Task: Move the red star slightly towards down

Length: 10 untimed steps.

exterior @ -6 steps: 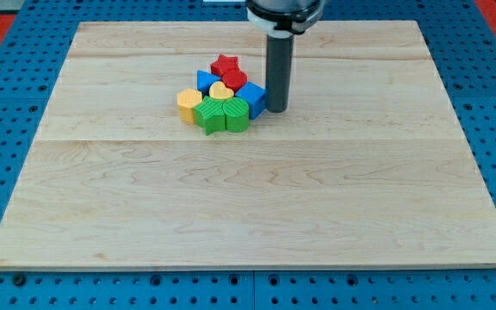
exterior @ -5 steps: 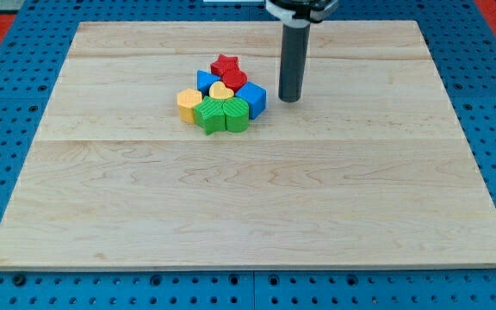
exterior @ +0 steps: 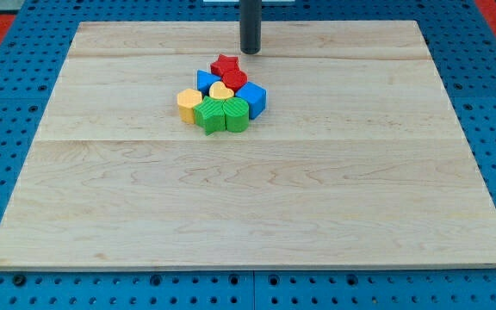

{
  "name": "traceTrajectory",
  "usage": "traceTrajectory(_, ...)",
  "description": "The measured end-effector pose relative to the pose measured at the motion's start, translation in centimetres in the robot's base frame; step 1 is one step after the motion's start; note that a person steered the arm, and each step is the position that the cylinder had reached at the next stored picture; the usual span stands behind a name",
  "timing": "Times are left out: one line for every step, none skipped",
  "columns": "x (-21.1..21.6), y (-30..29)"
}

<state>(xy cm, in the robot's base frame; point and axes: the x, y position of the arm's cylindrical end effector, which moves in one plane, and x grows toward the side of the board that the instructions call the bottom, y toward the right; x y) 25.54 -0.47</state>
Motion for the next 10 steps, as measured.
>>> traceTrajectory(0.8, -1.2)
traceTrajectory(1.1, -1.4)
traceTrajectory(1.1, -1.4)
traceTrajectory(1.1, -2.4)
traceTrajectory(1.4, -4.5)
traceTrajectory(2.0, -4.3)
traceTrajectory(2.4, -4.3)
traceTrajectory(3.7, -4.3)
traceTrajectory(4.6, -4.3)
traceTrajectory(4.6, -4.3)
